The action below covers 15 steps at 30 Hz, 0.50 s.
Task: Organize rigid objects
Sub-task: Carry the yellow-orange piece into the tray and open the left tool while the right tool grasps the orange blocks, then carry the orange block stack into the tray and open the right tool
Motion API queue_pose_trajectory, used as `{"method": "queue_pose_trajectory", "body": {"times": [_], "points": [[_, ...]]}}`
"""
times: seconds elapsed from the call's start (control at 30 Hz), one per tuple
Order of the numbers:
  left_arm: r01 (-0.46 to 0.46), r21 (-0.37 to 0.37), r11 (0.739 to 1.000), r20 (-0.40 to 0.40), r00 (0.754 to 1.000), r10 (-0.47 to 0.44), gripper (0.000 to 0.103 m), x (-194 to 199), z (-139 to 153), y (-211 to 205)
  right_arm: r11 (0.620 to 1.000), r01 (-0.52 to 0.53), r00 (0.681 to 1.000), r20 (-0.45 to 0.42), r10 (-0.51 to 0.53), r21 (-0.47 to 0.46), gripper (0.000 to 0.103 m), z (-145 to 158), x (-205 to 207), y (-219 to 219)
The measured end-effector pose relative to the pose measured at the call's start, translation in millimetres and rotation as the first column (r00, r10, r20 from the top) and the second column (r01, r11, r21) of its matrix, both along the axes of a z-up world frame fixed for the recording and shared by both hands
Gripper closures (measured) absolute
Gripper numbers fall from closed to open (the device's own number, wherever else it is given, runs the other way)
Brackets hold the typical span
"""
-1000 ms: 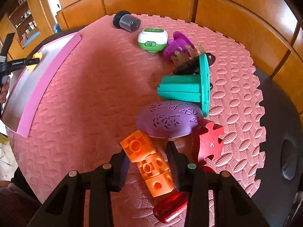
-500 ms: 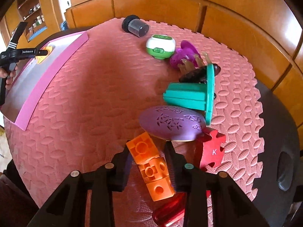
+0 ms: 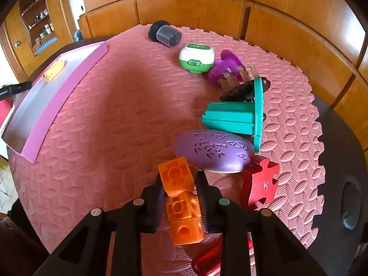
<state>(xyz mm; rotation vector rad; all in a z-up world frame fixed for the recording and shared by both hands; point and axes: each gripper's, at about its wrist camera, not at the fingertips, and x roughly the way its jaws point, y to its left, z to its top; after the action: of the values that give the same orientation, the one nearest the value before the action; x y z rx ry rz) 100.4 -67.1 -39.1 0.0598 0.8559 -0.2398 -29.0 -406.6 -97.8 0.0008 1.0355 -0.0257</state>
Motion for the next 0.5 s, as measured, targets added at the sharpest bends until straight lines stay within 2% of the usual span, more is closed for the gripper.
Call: {"method": "queue_pose_trajectory", "body": {"times": [0.27, 0.5], "points": [[0.029, 0.020, 0.999, 0.044, 0.999, -0.029, 0.044, -40.3, 8.2, -12.6, 0.998, -0.014, 1.000, 0.011, 0.015, -0.055, 0.078, 0.7, -1.6, 8.0], [0.028, 0.038, 0.999, 0.069, 0.997, -0.031, 0.042, -50.8, 10.6, -14.3, 0.998, -0.008, 1.000, 0.010, 0.009, -0.058, 0.081, 0.7, 0.9, 10.5]]}}
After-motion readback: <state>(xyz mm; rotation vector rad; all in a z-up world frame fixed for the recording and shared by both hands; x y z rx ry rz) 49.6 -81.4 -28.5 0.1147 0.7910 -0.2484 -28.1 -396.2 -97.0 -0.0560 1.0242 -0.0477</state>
